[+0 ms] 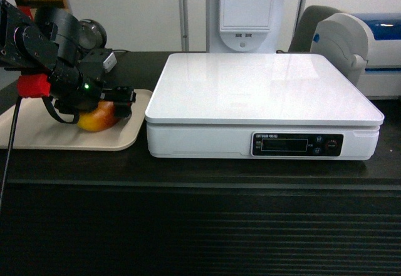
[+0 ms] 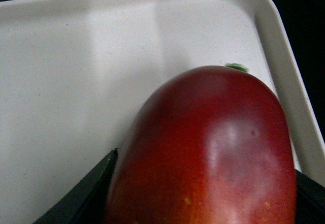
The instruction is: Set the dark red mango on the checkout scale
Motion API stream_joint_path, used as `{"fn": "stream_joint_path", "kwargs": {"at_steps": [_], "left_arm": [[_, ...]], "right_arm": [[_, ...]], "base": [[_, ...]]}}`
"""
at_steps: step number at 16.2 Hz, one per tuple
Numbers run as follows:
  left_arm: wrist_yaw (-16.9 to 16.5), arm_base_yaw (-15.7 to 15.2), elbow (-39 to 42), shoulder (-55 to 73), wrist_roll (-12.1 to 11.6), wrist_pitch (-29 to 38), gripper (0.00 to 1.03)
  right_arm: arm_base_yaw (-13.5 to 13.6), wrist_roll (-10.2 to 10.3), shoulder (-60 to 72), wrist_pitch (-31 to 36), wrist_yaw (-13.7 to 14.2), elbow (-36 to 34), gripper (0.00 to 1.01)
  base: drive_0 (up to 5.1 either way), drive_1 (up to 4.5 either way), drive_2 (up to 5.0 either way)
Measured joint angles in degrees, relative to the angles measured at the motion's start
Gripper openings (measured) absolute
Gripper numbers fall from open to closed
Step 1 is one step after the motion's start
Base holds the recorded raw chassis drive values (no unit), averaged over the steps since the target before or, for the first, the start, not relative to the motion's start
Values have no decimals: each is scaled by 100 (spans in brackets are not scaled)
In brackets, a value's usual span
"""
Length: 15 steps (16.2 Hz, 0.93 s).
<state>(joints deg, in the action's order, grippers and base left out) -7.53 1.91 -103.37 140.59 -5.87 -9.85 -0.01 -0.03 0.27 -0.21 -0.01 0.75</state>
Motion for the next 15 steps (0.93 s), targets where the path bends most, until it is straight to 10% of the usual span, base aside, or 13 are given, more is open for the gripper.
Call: {"fn": "stream_joint_path", "kwargs": {"at_steps": [3,15], "left_arm": [[-9,39,151,-216,-35,-2,63],[-17,1152,-1296,-1021,-164,-752,62]], "right_arm": [[0,0,0,0,-2,0,98],[0,0,0,0,-2,0,98]], "base": [[0,0,0],[0,0,0]]}}
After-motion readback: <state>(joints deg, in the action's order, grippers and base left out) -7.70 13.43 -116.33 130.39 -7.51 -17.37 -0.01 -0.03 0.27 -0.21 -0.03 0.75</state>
